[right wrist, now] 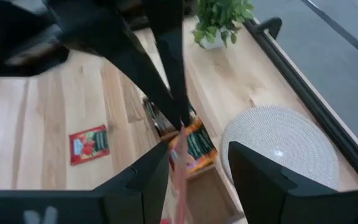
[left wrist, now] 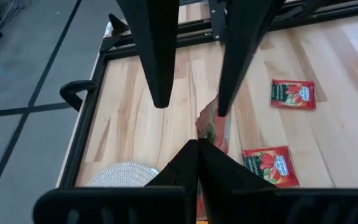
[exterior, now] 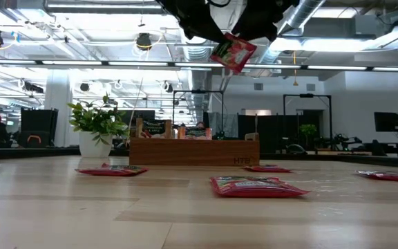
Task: Pick & Place Tea
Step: Put the red tea bag into the right section of the wooden organizer
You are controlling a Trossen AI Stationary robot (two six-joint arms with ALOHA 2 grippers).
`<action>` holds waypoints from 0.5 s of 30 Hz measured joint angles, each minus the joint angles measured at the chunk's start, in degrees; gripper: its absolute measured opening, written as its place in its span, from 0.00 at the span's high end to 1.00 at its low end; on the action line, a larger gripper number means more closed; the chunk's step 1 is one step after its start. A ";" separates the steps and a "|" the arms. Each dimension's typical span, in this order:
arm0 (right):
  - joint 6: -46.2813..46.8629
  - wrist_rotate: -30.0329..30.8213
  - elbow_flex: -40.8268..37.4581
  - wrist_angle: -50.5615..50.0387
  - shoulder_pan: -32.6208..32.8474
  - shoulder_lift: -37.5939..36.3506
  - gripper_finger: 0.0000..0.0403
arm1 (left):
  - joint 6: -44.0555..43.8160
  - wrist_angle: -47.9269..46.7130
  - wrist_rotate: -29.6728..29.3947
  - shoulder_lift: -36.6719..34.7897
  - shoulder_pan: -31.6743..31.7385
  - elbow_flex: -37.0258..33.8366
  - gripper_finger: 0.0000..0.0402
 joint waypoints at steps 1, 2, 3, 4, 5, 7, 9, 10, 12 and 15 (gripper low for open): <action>0.01 -0.27 0.07 0.72 0.02 0.21 0.60 | 0.02 0.24 0.00 0.27 0.00 0.00 1.00; 0.05 -0.46 0.20 1.32 0.04 0.46 0.60 | 0.02 0.17 -0.04 0.49 0.00 0.00 1.00; 0.20 -0.55 0.13 0.92 0.02 0.65 0.60 | 0.00 -0.47 -0.05 0.71 0.04 -0.06 1.00; 0.16 -0.53 0.01 0.15 0.02 0.73 0.60 | 0.01 -0.59 -0.07 1.20 0.04 -0.07 1.00; 0.15 -0.53 -0.04 0.26 0.02 0.76 0.60 | 0.00 -0.05 -0.03 1.57 0.04 -0.07 1.00; 0.15 -0.51 0.04 0.67 0.02 0.62 0.60 | -0.02 -0.88 -0.02 1.79 0.04 -0.11 1.00; 0.15 -0.48 0.07 0.33 0.00 0.64 0.61 | -0.02 0.54 0.00 1.99 0.02 -0.06 1.00; 0.13 -0.48 0.04 0.10 0.00 0.69 0.62 | -0.02 0.67 -0.02 2.03 0.02 -0.02 1.00; 0.11 -0.46 0.06 0.21 0.00 0.65 0.63 | -0.04 0.19 0.00 2.09 0.00 -0.04 1.00; -0.33 -0.46 0.05 0.08 -0.01 0.69 0.64 | -0.04 0.49 0.00 2.12 -0.02 -0.04 1.00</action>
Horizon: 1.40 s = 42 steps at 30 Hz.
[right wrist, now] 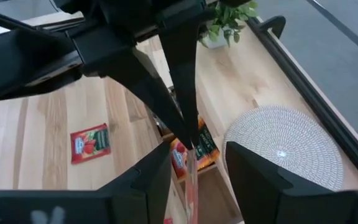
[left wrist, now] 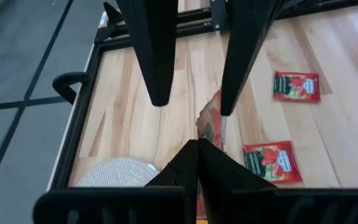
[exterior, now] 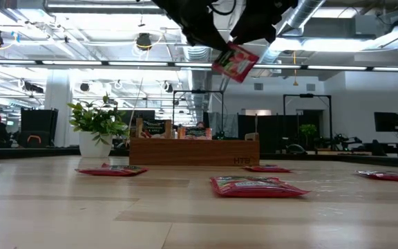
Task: Pick & Place Tea
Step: Put the red tea bag into the right section of the wooden organizer
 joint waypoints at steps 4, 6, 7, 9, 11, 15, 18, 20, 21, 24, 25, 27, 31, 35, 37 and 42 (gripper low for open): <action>-0.13 0.00 0.01 -0.37 -0.24 1.06 0.65 | 0.00 1.07 0.04 0.00 -0.02 0.00 1.00; -0.16 -0.01 -0.01 -1.35 -0.52 1.17 0.65 | -0.02 1.54 0.04 0.00 -0.02 0.00 1.00; -0.14 0.01 0.05 -1.33 -0.57 1.66 0.65 | -0.02 1.50 0.06 0.00 -0.02 0.00 1.00; -0.13 0.00 0.01 -1.52 -0.71 2.40 0.65 | -0.01 1.44 0.08 0.00 -0.02 0.00 1.00; -0.50 -0.01 -0.16 -2.00 -1.06 2.50 0.65 | 0.00 1.43 0.11 0.00 -0.02 0.00 1.00; -0.63 -0.04 -0.01 -1.72 -1.10 2.91 0.68 | 0.00 0.96 0.18 0.00 -0.02 0.00 1.00; -0.70 -0.07 -0.01 -1.48 -1.10 2.82 0.70 | 0.05 0.79 0.21 0.00 -0.04 0.00 1.00; -0.71 -0.04 -0.01 -1.51 -1.10 2.85 0.72 | 0.09 0.64 0.22 0.00 -0.04 0.00 1.00; -0.71 -0.05 -0.01 -1.55 -1.10 2.85 0.73 | 0.09 0.54 0.22 0.02 -0.04 0.00 1.00; -0.70 -0.07 -0.01 -1.55 -1.13 2.85 0.76 | 0.17 0.46 0.22 0.02 -0.04 0.00 1.00; -0.70 -0.07 -0.01 -1.55 -1.13 2.85 0.77 | 0.27 0.45 0.22 0.02 -0.04 0.00 1.00; -0.66 -0.10 -0.01 -1.55 -1.13 2.84 0.81 | 0.33 0.45 0.22 0.02 -0.04 0.00 1.00; -0.66 -0.42 -0.01 -1.55 -1.10 2.84 0.90 | 0.36 0.46 0.22 0.02 -0.04 0.00 1.00; -0.58 -2.98 -0.01 -1.55 -1.13 2.85 0.99 | 0.44 0.45 0.26 0.02 -0.04 0.00 1.00; -0.12 -2.99 -0.01 -1.56 -1.10 2.83 0.99 | 0.42 0.45 0.25 0.02 -0.04 0.00 1.00; 0.20 -2.94 -0.01 -1.20 -0.70 2.85 1.00 | 0.02 0.52 -0.12 0.02 -0.04 0.00 1.00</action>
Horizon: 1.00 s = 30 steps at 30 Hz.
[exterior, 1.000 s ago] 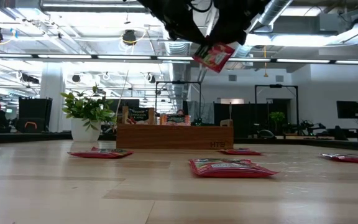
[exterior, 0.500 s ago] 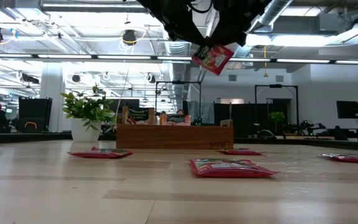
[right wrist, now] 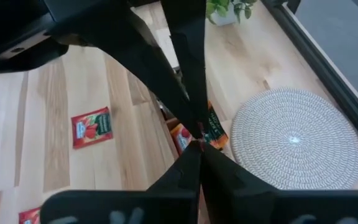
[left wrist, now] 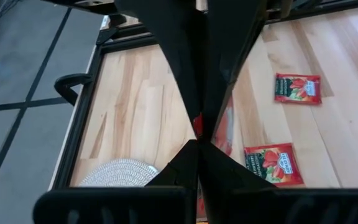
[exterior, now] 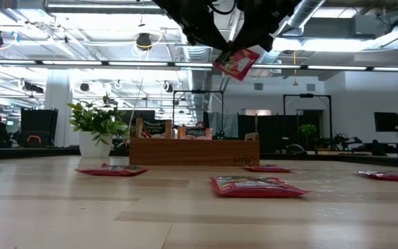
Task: Pick & Place Tea
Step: Put the red tea bag into the right section of the wooden organizer
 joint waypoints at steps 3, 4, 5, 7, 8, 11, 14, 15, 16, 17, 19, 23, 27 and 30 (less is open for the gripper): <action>0.79 0.14 0.00 0.37 -0.02 0.00 1.00 | -0.91 0.09 -1.93 0.00 -0.04 0.00 1.00; 1.17 0.17 0.00 0.48 -0.08 0.00 1.00 | -1.33 0.11 -2.30 0.00 -0.04 0.00 1.00; 1.24 0.19 0.00 0.56 -0.12 0.00 1.00 | -1.62 0.15 -2.40 0.00 -0.03 0.00 1.00; 1.31 0.18 0.00 0.85 -0.12 0.00 1.00 | -2.07 0.15 -2.59 0.00 -0.02 0.00 0.99; 1.31 0.18 0.00 0.91 -0.12 0.00 1.00 | -2.14 0.15 -2.69 0.00 -0.03 0.00 0.98; 1.38 0.16 0.00 1.12 -0.12 0.00 1.00 | -2.16 0.13 -2.91 -0.01 -0.13 0.01 0.94; 1.70 0.16 0.00 1.22 -0.10 0.00 1.00 | -2.54 0.10 -2.92 -0.09 -0.13 0.02 0.89; 1.79 0.21 0.00 1.24 -0.15 0.00 1.00 | -2.56 0.11 -2.96 -0.13 -0.13 0.02 0.86; 1.79 0.40 0.00 1.31 -0.17 0.00 1.00 | -2.57 -0.05 -3.25 -0.34 -0.13 0.02 0.84; 1.83 0.68 0.00 1.50 -0.21 0.00 1.00 | -2.57 -0.42 -3.56 -0.65 -0.13 0.02 0.81; 2.28 1.83 0.02 1.73 -0.27 -0.04 1.00 | -2.38 -1.55 -5.06 -1.53 -0.28 0.02 0.77; 3.35 3.24 -0.53 1.72 -0.52 -0.06 1.00 | -1.47 -9.14 -11.02 -4.57 -0.39 0.02 0.70; 7.23 4.49 -6.52 8.76 -0.10 -0.14 1.00 | -3.93 -20.88 -12.80 -7.25 0.23 0.09 0.68; 9.47 4.50 -12.56 19.77 0.67 -0.42 1.00 | -7.57 -28.96 -12.71 -7.85 0.95 0.07 0.68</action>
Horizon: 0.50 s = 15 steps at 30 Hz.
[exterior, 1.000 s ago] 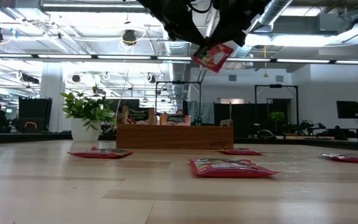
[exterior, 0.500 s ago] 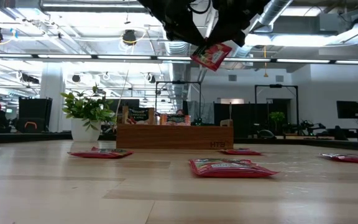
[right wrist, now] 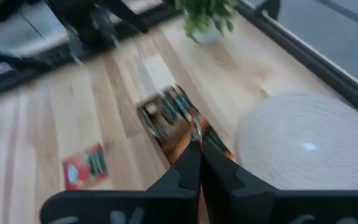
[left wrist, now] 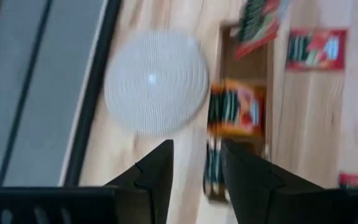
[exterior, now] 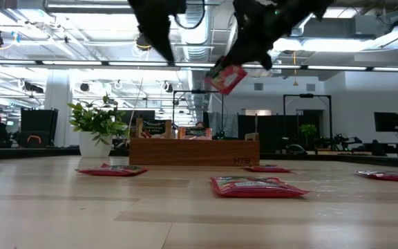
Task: Pick & Place Tea
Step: Put the red tea bag into the right section of the wooden organizer
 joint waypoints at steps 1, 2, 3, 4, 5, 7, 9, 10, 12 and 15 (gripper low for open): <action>0.82 0.08 -2.07 3.30 0.20 -0.03 1.00 | -1.34 -1.79 0.00 0.00 0.19 0.00 0.68; 1.45 0.35 -4.16 6.65 0.36 -0.01 1.00 | -2.39 -3.76 0.00 0.00 0.42 0.00 0.68; 2.14 0.96 -6.02 9.54 0.43 -0.01 1.00 | -3.32 -6.09 0.02 0.00 0.51 -0.05 0.68; 2.51 2.14 -7.67 12.13 0.43 -0.01 1.00 | -3.96 -7.23 0.00 0.00 0.52 -0.36 0.68; 2.99 3.56 -9.30 14.64 0.43 -0.01 1.00 | -4.43 -7.35 0.04 -0.04 0.50 -0.99 0.68; 4.22 5.84 -12.43 18.80 0.29 -0.01 1.00 | -5.32 -7.31 0.95 -0.66 0.45 -3.13 0.68; 5.51 6.67 -15.68 24.80 -0.01 -0.01 1.00 | -6.49 -6.97 2.28 -2.05 0.45 -5.67 0.68; 6.21 6.90 -17.35 28.46 -0.14 -0.01 1.00 | -7.01 -6.30 3.30 -3.07 0.45 -7.09 0.68; 7.93 8.72 -20.93 33.53 -0.36 -0.08 1.00 | -8.67 -5.96 4.19 -4.59 0.45 -10.02 0.68; 9.60 11.08 -26.08 40.82 -0.41 0.03 1.00 | -11.81 -4.82 4.96 -8.28 0.43 -14.62 0.68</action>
